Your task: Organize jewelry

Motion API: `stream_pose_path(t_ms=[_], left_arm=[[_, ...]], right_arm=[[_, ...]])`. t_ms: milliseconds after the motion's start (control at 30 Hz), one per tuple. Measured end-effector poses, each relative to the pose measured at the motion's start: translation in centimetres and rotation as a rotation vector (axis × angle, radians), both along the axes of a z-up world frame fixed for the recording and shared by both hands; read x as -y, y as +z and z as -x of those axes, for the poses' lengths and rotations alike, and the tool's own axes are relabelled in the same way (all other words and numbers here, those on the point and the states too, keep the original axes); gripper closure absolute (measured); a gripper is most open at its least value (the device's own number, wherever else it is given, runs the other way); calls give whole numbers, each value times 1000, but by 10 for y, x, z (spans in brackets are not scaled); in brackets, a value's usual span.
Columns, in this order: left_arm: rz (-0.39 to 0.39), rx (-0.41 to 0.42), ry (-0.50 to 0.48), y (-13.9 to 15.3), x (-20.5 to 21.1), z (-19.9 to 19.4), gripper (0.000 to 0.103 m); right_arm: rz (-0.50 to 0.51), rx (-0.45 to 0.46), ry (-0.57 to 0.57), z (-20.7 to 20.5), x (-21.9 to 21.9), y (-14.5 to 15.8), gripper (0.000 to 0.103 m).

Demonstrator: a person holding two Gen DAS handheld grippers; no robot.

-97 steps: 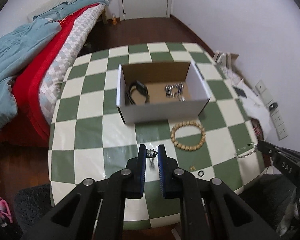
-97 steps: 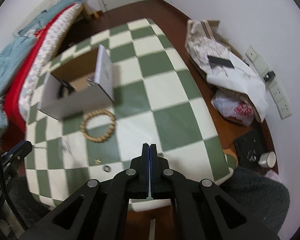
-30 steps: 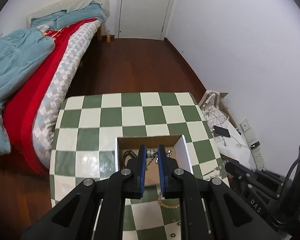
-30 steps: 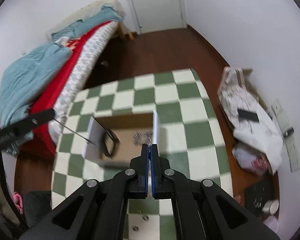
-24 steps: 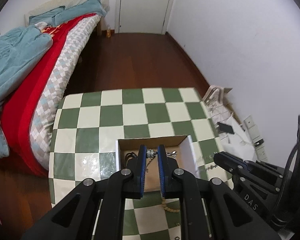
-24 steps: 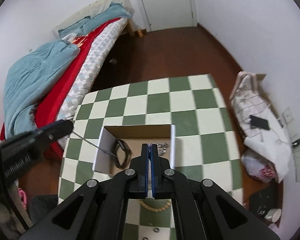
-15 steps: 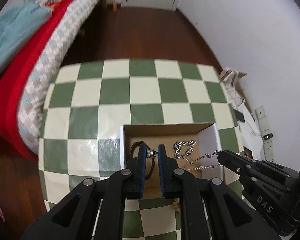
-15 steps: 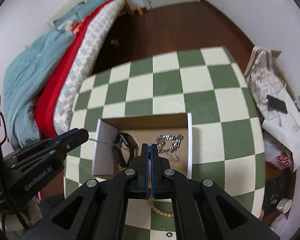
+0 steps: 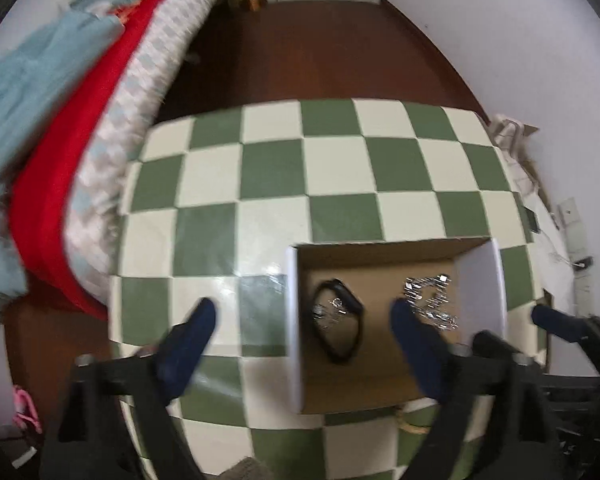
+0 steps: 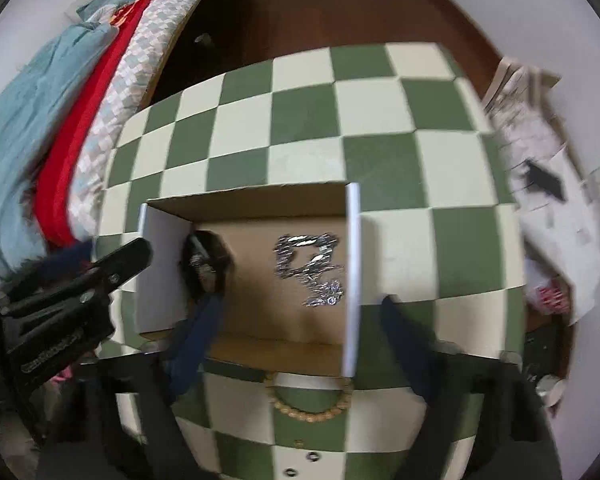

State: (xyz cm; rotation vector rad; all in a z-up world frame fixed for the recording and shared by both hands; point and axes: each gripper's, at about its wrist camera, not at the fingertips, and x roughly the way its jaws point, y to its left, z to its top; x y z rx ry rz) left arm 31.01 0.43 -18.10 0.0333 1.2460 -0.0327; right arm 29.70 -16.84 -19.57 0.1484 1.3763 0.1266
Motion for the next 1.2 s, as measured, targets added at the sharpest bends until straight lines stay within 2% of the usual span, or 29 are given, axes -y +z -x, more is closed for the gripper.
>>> stream_pose_path(t_ms=[67, 100, 167, 400, 700, 867, 1200], left_arm=[[-34, 12, 20, 2, -5, 4, 2], [-43, 18, 25, 2, -8, 5, 2], [-65, 37, 35, 4, -11, 9, 1], [-102, 110, 77, 18, -20, 32, 0], [-100, 177, 110, 37, -27, 73, 0], [-123, 245, 114, 56, -31, 99, 1], [-142, 350, 130, 88, -32, 148, 0]], right_arm=[[38, 4, -1, 2, 1, 3, 16], [73, 9, -4, 5, 1, 5, 10], [125, 23, 3, 9, -1, 7, 6], [214, 91, -1, 27, -4, 21, 1], [242, 202, -18, 64, -8, 52, 1], [260, 273, -31, 87, -10, 71, 1], [212, 376, -66, 141, -13, 113, 1]])
